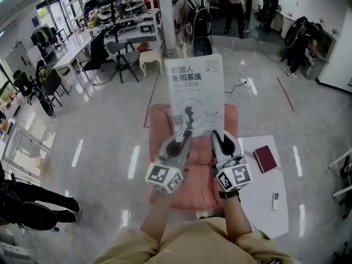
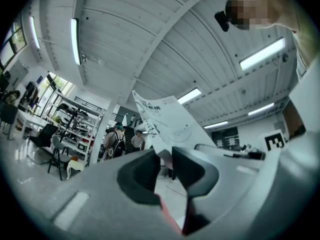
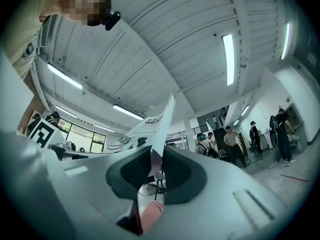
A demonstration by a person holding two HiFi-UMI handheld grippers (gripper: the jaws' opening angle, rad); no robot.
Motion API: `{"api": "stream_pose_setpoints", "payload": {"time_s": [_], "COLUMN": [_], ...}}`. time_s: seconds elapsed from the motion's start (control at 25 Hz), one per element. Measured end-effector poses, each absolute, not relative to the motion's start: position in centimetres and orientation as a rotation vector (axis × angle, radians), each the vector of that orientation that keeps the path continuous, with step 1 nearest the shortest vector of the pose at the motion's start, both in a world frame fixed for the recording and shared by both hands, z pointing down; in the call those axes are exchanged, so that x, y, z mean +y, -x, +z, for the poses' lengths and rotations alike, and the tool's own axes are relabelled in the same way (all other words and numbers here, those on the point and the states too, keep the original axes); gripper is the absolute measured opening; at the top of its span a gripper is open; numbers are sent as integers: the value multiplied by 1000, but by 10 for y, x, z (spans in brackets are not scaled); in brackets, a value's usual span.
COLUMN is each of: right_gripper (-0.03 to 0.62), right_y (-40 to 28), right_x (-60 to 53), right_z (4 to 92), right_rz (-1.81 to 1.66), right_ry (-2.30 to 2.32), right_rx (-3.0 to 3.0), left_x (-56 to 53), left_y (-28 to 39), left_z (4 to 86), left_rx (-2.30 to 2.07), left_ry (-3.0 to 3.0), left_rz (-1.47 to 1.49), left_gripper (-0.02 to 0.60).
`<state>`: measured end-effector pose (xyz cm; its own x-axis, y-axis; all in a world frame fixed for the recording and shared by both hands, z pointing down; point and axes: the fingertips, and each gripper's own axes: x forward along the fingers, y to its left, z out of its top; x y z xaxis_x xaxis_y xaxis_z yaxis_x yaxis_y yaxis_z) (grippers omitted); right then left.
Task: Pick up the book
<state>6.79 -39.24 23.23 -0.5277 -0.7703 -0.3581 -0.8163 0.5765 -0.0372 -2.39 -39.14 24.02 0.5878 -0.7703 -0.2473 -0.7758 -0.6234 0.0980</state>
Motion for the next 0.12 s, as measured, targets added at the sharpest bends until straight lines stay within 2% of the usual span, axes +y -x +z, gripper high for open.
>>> {"api": "stream_pose_setpoints", "payload": {"time_s": [0.12], "right_gripper": [60], "right_y": [-72], "right_x": [-392], "right_z": [221], "right_rz": [234], "right_ry": [1288], "right_rx": [2463], "left_x": [-392], "left_y": [20], "left_z": [230], "left_rx": [1331], "left_ry": [2753], "left_rz": [432], "left_gripper": [74]}}
